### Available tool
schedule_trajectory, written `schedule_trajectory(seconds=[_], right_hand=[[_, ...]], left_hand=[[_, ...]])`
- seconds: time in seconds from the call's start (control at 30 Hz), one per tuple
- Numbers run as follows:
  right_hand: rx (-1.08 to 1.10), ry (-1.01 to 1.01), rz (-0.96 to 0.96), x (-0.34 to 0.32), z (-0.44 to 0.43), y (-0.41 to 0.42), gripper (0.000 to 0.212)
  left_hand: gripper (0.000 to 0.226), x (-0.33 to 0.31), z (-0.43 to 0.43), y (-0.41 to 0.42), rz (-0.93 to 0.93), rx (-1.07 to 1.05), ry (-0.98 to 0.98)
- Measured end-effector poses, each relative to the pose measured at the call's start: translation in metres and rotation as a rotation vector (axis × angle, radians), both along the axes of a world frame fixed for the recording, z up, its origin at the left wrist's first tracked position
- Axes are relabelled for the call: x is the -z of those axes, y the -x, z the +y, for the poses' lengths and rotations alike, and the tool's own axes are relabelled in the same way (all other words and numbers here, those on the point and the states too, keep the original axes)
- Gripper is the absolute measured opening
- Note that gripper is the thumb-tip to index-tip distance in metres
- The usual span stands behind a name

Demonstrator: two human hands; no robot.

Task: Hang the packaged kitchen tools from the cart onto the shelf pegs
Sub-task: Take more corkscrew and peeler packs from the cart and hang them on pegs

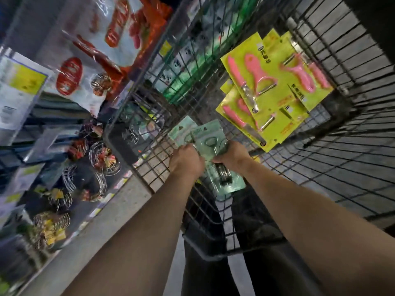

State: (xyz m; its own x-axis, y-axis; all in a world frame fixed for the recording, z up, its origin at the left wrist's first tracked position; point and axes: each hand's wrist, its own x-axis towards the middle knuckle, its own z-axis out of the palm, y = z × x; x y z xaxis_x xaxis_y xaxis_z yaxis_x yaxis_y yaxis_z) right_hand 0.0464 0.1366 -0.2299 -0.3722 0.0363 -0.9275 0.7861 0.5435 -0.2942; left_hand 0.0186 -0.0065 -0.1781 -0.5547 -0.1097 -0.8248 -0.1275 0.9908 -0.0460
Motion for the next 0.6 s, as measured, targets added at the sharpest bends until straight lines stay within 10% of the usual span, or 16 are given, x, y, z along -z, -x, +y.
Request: schedule_trajectory(seconds=[0.17, 0.6], right_hand=[[0.173, 0.075, 0.039, -0.008, 0.031, 0.017, 0.024], [0.395, 0.135, 0.159, -0.027, 0.090, 0.043, 0.028]], left_hand=[[0.071, -0.006, 0.012, -0.006, -0.002, -0.054, 0.118], [0.081, 0.020, 0.034, -0.009, -0.071, -0.167, 0.278]])
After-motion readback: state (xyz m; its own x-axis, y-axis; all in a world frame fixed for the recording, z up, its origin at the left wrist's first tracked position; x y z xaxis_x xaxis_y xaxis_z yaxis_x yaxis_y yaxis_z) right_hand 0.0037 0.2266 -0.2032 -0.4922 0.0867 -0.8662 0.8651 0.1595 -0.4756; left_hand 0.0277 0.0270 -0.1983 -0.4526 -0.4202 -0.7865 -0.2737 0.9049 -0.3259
